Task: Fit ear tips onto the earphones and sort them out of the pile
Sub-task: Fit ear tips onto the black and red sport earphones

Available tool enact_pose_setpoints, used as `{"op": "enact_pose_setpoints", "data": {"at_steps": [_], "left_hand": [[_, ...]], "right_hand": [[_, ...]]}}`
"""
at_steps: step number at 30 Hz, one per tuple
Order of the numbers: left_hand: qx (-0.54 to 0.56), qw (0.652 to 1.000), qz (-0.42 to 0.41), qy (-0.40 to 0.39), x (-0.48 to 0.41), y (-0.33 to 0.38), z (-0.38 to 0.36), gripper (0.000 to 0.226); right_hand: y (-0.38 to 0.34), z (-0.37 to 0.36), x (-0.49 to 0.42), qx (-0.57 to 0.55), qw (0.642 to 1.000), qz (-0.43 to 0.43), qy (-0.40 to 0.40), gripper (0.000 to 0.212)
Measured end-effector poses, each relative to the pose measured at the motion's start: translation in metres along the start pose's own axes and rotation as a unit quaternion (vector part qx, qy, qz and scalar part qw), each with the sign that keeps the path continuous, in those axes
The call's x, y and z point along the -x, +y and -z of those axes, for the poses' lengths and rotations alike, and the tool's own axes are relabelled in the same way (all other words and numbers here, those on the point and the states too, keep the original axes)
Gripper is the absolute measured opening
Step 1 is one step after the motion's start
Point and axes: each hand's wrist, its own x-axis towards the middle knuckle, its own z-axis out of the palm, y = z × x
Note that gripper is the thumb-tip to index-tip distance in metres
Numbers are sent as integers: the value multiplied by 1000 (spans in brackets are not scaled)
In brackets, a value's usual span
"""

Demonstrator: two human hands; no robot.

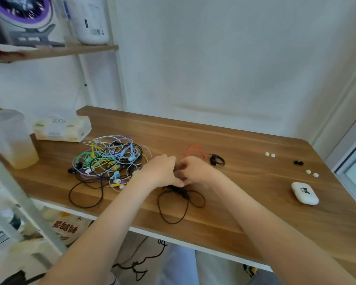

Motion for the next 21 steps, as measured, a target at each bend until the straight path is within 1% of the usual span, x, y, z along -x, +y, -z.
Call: {"op": "enact_pose_setpoints", "data": {"at_steps": [3,5,6,8,10,12,13,14,15,16,18,21], "left_hand": [[-45,998,50,15,0,-18,9,51],[-77,993,86,26,0,-32,14,45],[-79,992,96,32,-1,-39,15,41],[-52,993,97,40,-2,-48,17,34],[-17,995,85,57,-3,-48,19,29],[6,993,69,91,-4,-40,19,25],[17,992,58,110,-5,-34,19,24],[29,990,46,127,-7,-26,19,23],[42,989,32,139,-9,-19,18,23],[53,988,16,146,-12,-10,16,23],[70,987,-4,144,-18,6,12,26],[74,993,4,92,-33,31,2,32]], "right_hand": [[-8,-13,-10,-72,996,45,-27,23],[-12,-18,-15,-49,996,75,-18,23],[-13,-18,-17,3,995,97,9,22],[-11,-11,-22,112,975,155,111,19],[-7,-1,-24,129,950,187,216,18],[2,13,-27,153,930,162,293,26],[8,21,-28,183,926,126,306,36],[15,28,-28,210,928,80,297,47],[22,35,-28,235,934,33,268,55],[30,43,-26,261,937,-2,232,55],[46,55,-24,305,936,-27,172,41],[62,70,-16,297,941,-15,163,18]]}}
